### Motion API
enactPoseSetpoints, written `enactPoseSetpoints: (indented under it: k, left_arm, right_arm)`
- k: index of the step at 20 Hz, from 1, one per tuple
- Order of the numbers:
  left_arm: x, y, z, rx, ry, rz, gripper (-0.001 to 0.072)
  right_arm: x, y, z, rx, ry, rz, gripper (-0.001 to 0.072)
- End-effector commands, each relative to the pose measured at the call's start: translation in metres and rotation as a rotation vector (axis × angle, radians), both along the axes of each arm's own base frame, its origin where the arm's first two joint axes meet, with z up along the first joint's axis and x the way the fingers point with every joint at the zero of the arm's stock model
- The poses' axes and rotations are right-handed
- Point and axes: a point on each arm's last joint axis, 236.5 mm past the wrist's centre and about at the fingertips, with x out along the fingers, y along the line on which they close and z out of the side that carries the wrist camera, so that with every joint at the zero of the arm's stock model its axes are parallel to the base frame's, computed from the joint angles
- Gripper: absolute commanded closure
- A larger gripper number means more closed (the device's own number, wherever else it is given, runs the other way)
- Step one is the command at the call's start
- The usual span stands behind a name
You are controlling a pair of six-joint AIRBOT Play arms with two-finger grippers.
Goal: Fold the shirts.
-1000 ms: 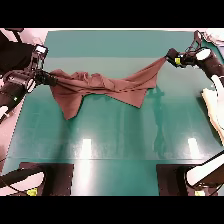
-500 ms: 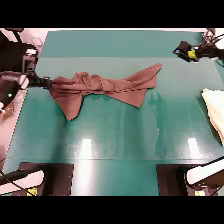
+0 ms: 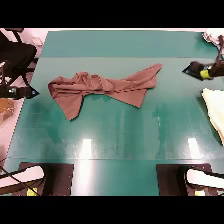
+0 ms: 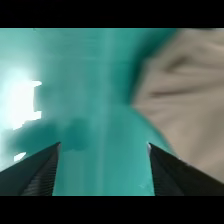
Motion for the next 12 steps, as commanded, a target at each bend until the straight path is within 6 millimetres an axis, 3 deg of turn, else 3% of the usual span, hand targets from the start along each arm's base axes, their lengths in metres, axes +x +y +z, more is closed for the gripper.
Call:
enactPoseSetpoints:
  k: [1, 3, 6, 12]
  left_arm:
    - [0.007, -0.021, -0.020, -0.121, -0.032, -0.130, 0.0063]
    - [0.017, -0.015, -0.040, -0.137, -0.029, -0.103, 0.0063]
    - [0.027, -0.018, -0.048, -0.143, -0.078, -0.139, 0.0063]
    - [0.035, -0.026, -0.061, -0.208, -0.102, -0.153, 0.0064]
  right_arm:
    - [-0.037, 0.035, -0.036, 0.052, 0.089, 0.117, 0.0317]
    - [-0.045, 0.047, -0.053, 0.057, 0.121, 0.134, 0.0317]
    - [-0.053, 0.062, -0.066, 0.054, 0.134, 0.155, 0.0317]
    - [-0.043, 0.087, -0.062, 0.030, 0.079, 0.194, 0.0317]
